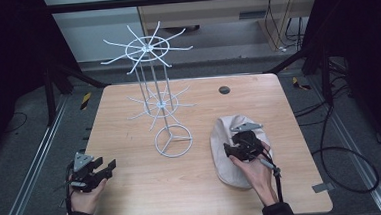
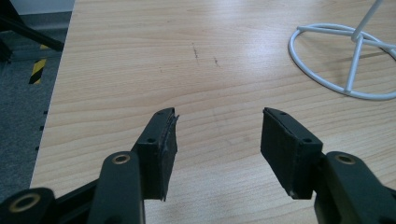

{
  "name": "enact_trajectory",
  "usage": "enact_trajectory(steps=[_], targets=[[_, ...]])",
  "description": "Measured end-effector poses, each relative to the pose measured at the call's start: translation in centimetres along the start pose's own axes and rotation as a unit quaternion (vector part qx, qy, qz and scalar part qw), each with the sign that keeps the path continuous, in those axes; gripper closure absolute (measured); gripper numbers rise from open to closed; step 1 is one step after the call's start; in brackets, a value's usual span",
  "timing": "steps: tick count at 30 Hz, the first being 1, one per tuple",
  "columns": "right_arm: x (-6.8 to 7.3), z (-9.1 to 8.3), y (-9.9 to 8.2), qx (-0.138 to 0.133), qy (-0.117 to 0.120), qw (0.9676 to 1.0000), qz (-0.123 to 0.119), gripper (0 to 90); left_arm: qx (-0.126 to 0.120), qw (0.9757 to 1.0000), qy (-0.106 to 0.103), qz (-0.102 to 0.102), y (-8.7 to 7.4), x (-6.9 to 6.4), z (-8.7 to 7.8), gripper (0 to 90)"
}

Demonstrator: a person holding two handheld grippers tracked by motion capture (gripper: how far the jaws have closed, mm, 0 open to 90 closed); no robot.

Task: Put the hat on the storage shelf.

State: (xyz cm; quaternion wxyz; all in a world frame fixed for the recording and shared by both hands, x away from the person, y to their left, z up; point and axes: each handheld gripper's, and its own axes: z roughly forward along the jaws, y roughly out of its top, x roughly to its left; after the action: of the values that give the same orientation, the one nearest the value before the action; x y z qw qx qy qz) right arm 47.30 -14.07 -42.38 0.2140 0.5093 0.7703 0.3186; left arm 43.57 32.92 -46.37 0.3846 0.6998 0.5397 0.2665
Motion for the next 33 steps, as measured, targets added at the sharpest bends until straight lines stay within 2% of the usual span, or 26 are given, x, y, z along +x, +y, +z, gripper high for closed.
enact_trajectory(steps=[11, 14, 21, 26, 33], targets=[[-0.1, 1.7, -0.2, 0.023, -0.007, 0.9997, -0.001, 59.1, 0.009, 1.0, -0.002, -0.002, 0.0, 0.1, 0.2, 45.6], [0.0, 2.0, -0.1, 0.032, -0.009, 0.9994, -0.004, 65.0, 0.009, 1.0, -0.003, -0.002, 0.0, 0.1, 0.2, 45.9], [0.0, 2.3, -0.2, 0.048, -0.019, 0.9986, -0.013, 86.0, 0.009, 0.9999, -0.005, -0.003, 0.0, 0.0, 0.2, 46.4], [-0.5, 1.9, -0.3, 0.049, -0.012, 0.9987, -0.008, 88.0, 0.01, 0.9999, -0.005, -0.002, 0.0, 0.0, 0.1, 46.6], [-1.0, 0.9, -0.2, 0.04, -0.015, 0.999, -0.013, 88.2, 0.009, 0.9999, -0.007, -0.003, 0.0, 0.0, 0.1, 47.1]])
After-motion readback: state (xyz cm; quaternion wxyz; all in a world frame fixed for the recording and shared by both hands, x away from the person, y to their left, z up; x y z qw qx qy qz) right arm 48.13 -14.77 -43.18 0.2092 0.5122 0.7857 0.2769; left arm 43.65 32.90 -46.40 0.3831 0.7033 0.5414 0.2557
